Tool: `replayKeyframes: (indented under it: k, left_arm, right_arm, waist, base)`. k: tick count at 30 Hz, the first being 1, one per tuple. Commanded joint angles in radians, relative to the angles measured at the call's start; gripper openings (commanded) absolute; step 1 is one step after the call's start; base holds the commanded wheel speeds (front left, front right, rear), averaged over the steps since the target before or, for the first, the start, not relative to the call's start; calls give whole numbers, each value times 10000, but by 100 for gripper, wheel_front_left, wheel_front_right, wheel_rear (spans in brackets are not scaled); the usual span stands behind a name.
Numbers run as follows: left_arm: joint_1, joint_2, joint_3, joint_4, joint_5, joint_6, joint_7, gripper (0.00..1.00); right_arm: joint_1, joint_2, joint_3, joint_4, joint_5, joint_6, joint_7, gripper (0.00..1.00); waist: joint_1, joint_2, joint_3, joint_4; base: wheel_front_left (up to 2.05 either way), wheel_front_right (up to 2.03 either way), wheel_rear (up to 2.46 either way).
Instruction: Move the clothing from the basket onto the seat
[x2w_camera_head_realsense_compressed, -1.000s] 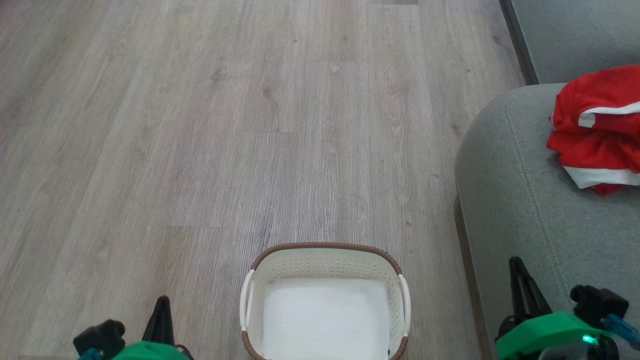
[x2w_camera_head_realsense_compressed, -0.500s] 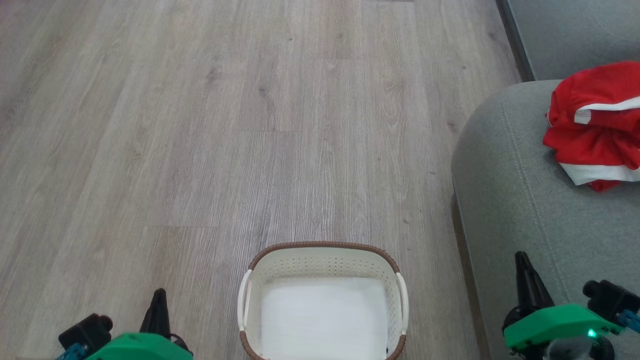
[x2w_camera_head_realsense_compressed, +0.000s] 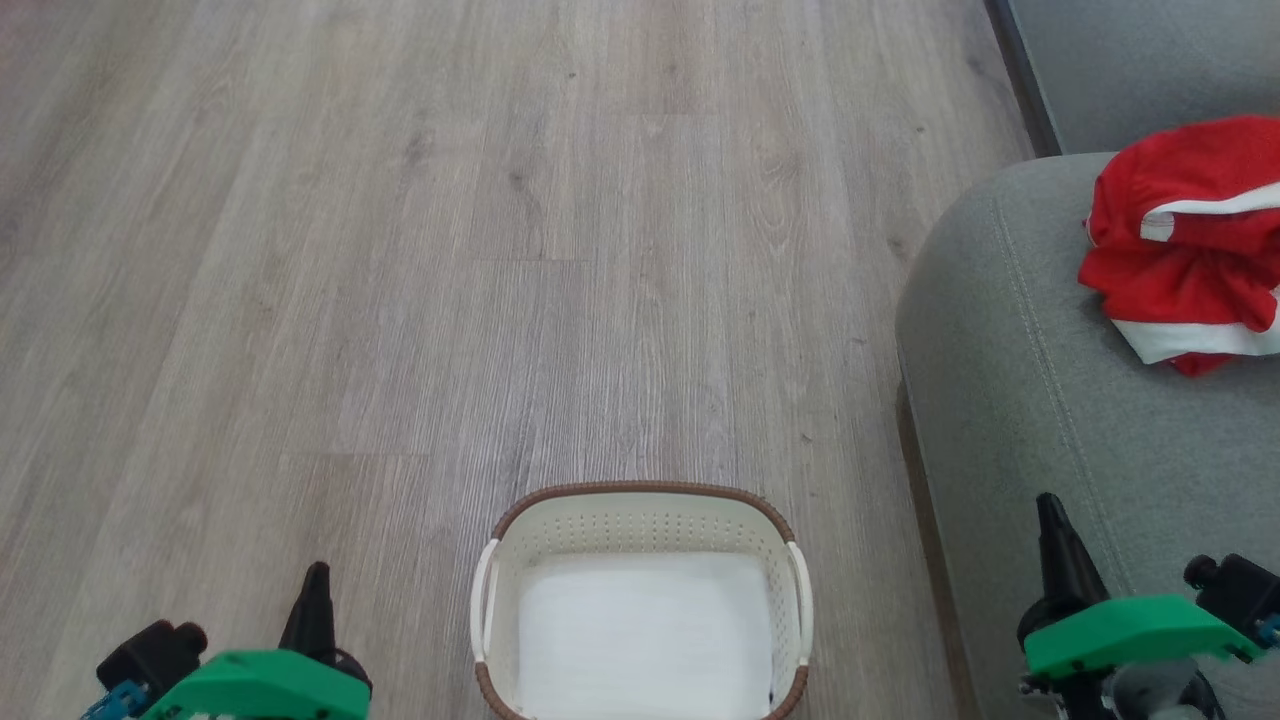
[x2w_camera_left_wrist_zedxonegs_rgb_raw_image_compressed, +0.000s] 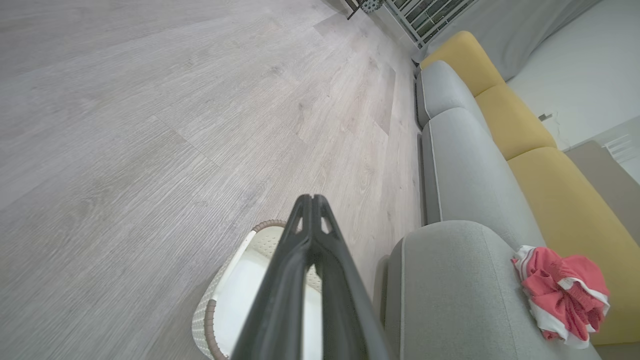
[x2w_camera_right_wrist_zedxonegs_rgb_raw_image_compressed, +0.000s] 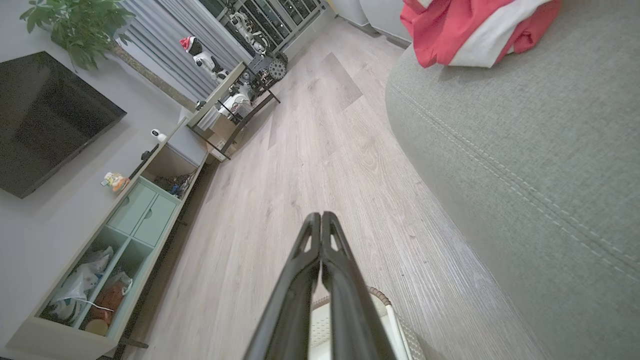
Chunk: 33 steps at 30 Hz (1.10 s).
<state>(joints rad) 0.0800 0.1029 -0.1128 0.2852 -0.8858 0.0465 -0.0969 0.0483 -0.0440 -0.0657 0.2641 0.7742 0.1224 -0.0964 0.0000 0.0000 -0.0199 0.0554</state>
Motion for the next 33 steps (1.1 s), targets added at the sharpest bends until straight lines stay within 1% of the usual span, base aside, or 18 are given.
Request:
replayKeyframes:
  k: [1, 33]
  left_arm:
    - [-539, 33, 317, -334, -241, -86, 62, 0]
    - [-1151, -211, 1196, -363, -3441, -856, 984, 0]
  right_arm:
    - [-516, -42, 20, -297, 293, 36, 59, 0]
    - [-994, -51, -209, -250, 3969, 58, 989, 0]
  waist:
    - [0, 0, 4, -10]
    - [0, 0, 107, -258]
  base:
    - [0, 0, 0]
    - [0, 0, 0]
